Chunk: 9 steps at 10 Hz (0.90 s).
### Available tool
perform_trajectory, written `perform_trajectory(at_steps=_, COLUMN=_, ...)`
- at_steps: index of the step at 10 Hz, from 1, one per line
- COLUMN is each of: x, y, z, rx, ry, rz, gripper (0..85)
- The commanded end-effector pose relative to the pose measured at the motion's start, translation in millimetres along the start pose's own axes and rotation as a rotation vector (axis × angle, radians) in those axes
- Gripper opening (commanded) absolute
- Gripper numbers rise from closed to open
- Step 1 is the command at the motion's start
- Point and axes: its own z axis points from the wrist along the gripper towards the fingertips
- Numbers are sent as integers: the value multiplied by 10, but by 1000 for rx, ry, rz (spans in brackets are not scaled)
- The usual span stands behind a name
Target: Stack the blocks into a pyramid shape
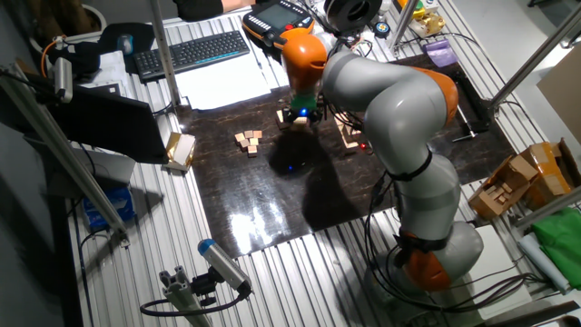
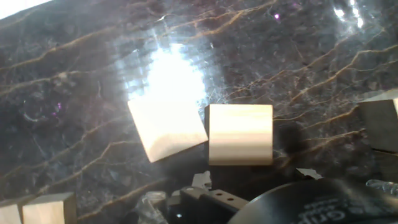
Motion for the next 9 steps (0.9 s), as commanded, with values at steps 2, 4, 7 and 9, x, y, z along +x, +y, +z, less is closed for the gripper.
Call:
perform_trajectory(at_steps=2, x=1, y=29, z=45, rx=-5, ry=-8, rz=12, gripper=677)
perform_trajectory(at_steps=4, x=-14, y=21, z=75, rx=-3, ry=-27, rz=16, gripper=680)
perform_trajectory(at_steps=7, x=-23, y=17, z=76, rx=-13, ry=-18, rz=24, gripper=683)
perform_trajectory(at_steps=9, x=-49, y=10, z=48, rx=-8, ry=-22, rz=16, gripper=687)
